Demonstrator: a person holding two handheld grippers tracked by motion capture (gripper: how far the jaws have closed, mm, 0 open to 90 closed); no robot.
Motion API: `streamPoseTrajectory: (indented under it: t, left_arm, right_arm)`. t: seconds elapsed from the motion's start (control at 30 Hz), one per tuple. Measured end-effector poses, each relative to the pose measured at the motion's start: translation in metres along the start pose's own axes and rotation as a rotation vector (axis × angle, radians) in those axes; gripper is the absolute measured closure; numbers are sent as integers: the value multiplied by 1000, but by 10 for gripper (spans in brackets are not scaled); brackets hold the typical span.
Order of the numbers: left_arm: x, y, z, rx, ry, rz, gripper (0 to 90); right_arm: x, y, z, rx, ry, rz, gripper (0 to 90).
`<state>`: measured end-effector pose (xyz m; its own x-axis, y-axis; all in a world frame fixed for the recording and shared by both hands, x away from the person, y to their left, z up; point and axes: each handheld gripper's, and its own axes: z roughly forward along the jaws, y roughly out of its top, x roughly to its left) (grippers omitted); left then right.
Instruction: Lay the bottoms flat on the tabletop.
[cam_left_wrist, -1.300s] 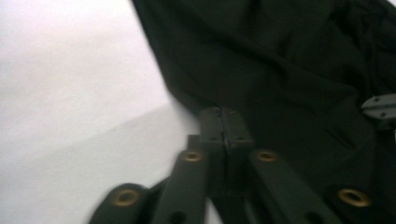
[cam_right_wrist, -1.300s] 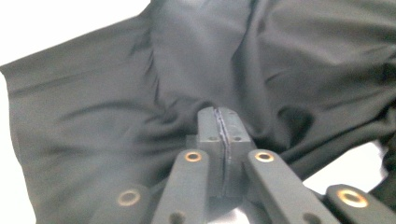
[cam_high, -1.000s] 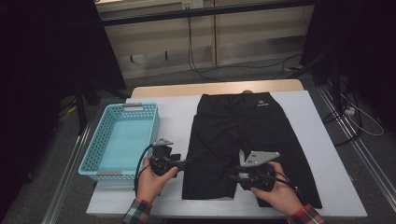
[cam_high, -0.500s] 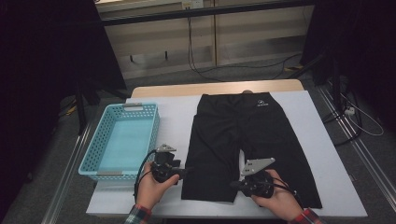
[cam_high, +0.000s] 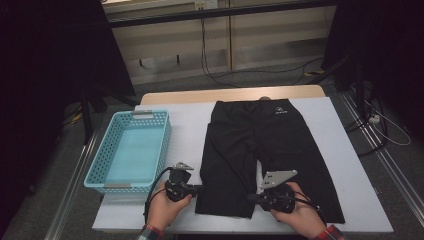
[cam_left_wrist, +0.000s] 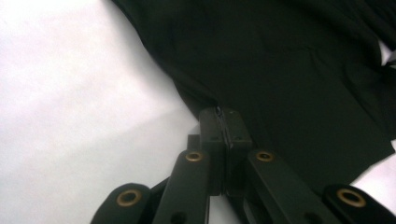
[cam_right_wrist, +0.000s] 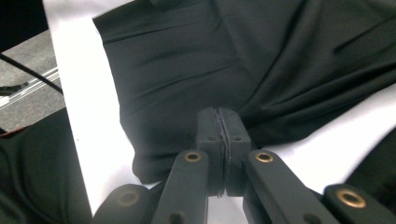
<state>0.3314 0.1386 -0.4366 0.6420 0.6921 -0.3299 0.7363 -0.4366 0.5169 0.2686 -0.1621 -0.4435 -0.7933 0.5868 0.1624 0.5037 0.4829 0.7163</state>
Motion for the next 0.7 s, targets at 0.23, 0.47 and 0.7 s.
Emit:
streamPoseTrajectory:
  t: [0.23,0.47,0.7]
  left_arm:
    - [2,-4,-19,-47,-23,-23,900]
    - [4,-12,-23,-70,-12,-17,799]
    - [4,-5,-18,-116,6,24,399]
  right_arm:
    - [8,4,-3,-28,26,-15,871]
    - [2,14,-11,-96,-44,-11,578]
    - [-27,27,-16,-180,-153,69,370]
